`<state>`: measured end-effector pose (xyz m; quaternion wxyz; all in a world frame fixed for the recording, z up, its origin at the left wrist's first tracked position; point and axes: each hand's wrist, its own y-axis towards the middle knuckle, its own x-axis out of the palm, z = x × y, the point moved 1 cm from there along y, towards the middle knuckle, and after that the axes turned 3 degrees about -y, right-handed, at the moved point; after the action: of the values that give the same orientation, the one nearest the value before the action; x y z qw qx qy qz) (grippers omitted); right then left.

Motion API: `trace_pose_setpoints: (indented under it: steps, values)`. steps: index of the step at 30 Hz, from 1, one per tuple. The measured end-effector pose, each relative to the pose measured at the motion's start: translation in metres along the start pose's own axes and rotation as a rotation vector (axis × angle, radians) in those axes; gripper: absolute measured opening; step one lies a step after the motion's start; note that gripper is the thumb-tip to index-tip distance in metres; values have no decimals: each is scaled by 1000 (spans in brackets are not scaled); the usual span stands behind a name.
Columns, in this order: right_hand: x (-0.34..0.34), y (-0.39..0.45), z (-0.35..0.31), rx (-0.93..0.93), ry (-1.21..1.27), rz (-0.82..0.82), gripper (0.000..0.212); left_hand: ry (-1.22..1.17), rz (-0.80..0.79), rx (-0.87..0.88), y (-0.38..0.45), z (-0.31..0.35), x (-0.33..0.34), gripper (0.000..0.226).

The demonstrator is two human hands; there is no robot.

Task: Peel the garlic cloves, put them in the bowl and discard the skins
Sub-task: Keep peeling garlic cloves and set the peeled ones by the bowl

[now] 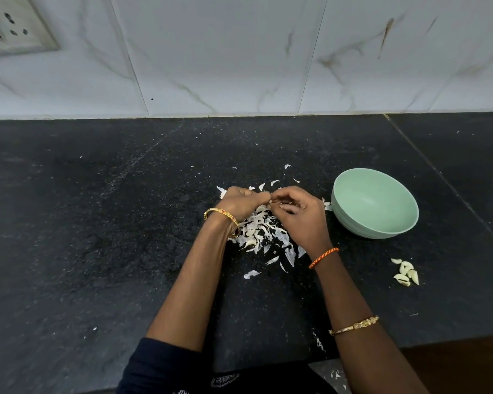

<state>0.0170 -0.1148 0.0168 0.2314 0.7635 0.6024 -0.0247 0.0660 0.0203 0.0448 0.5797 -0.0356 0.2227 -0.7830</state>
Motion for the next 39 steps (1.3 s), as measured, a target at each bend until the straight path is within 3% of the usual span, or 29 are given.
trace_pose_setpoints:
  steps: [4, 10, 17, 19, 27, 31, 39]
  values:
    - [0, -3, -1, 141, 251, 22, 27, 11, -29, -12, 2, -2, 0, 27]
    - [-1, -5, -2, 253, 531, 53, 24, -19, -78, -38, 2, -1, 1, 20]
    - [-3, -6, -3, 390, 735, 85, 18, -24, 72, 19, 1, -1, 1, 49]
    - [-6, -4, -5, 409, 749, 74, 17, -23, 122, 32, 2, -2, -3, 49]
    - [-14, -1, -12, 470, 748, -5, 17, -48, 54, 218, 2, 0, 5, 30]
    - [-18, 2, -11, 467, 742, -24, 19, -114, -7, 266, -1, 4, 4, 6]
    - [-16, 3, -10, 407, 626, -37, 26, -150, -16, 249, -3, 3, 3, 15]
